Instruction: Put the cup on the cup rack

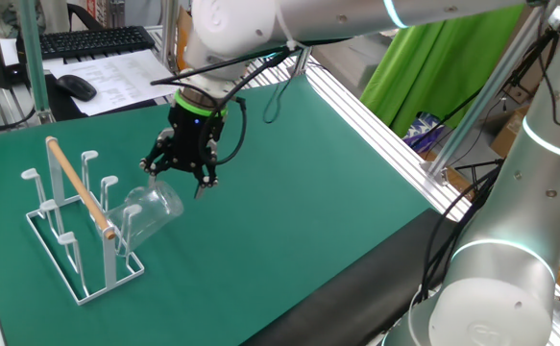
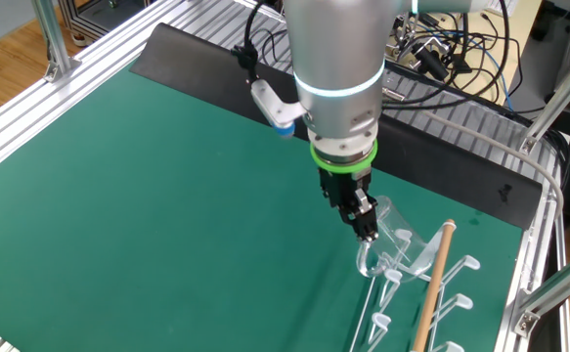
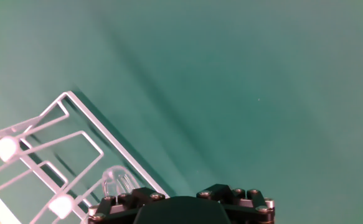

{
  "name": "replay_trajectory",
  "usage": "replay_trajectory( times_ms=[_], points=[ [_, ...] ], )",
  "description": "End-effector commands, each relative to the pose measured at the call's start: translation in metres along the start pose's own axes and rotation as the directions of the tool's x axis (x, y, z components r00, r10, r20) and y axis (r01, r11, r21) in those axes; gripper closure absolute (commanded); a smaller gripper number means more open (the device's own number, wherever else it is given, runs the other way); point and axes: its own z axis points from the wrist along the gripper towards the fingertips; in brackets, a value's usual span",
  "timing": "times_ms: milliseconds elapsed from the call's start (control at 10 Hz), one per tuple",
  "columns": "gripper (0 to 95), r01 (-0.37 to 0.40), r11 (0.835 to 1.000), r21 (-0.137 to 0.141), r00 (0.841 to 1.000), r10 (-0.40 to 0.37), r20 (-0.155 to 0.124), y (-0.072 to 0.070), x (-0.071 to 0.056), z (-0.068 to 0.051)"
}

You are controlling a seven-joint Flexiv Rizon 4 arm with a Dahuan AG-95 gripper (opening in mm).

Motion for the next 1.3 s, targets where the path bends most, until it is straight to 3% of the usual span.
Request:
replay_trajectory(
  times_ms=[100,600,1100,1200,1300],
  points=[
    [19.0,-0.001,1.000,-0.001,1.000,0.001,0.006,-0.002,0.003,0.000],
    [19.0,-0.002,1.000,-0.003,1.000,0.002,0.005,-0.002,0.004,0.001],
    [19.0,-0.015,1.000,-0.022,1.000,0.015,-0.001,-0.003,0.014,0.010],
    [38.0,-0.023,0.999,-0.045,1.000,0.023,-0.013,-0.001,0.014,0.011],
    [38.0,-0.027,0.998,-0.051,1.000,0.026,-0.016,-0.001,0.014,0.011]
  ],
)
